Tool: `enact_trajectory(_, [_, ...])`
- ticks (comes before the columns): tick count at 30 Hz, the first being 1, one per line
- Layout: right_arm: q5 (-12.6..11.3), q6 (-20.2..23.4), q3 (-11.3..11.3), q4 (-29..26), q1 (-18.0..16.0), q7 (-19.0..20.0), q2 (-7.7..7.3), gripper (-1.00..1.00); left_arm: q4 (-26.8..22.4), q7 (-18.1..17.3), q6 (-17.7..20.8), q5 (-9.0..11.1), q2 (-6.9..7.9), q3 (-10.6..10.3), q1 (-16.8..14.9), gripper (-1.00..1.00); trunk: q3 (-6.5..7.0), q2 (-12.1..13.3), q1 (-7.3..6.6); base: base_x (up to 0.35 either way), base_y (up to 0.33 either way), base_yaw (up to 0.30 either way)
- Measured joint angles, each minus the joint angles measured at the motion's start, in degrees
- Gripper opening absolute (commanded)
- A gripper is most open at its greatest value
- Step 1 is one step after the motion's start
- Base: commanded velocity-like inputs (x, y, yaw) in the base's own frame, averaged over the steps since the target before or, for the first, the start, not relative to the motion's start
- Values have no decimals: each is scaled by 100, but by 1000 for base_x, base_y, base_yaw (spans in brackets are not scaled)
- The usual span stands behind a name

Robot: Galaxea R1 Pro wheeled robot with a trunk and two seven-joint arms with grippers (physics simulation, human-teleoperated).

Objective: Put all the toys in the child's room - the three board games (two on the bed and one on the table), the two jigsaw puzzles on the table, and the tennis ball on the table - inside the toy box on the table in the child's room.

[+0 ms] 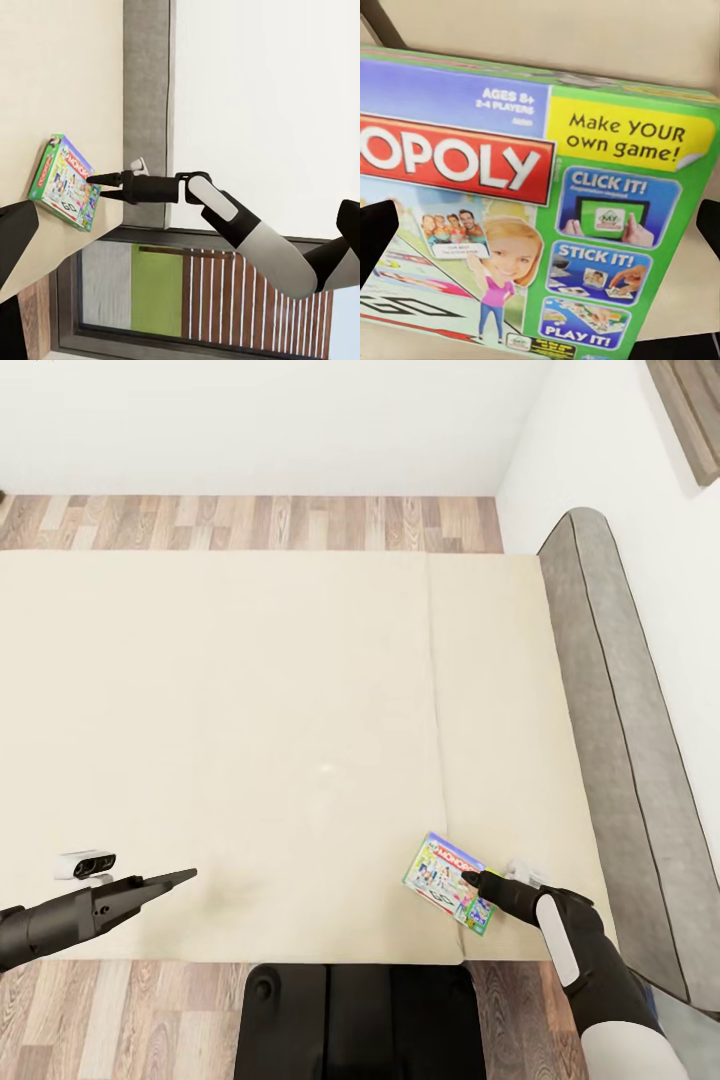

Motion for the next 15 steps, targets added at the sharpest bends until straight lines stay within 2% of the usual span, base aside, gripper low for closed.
enact_trajectory(15, [6,0,0,8,0,0,-27,100,0,0,0,0,3,0,-1,100,3,0,0,0,0,0])
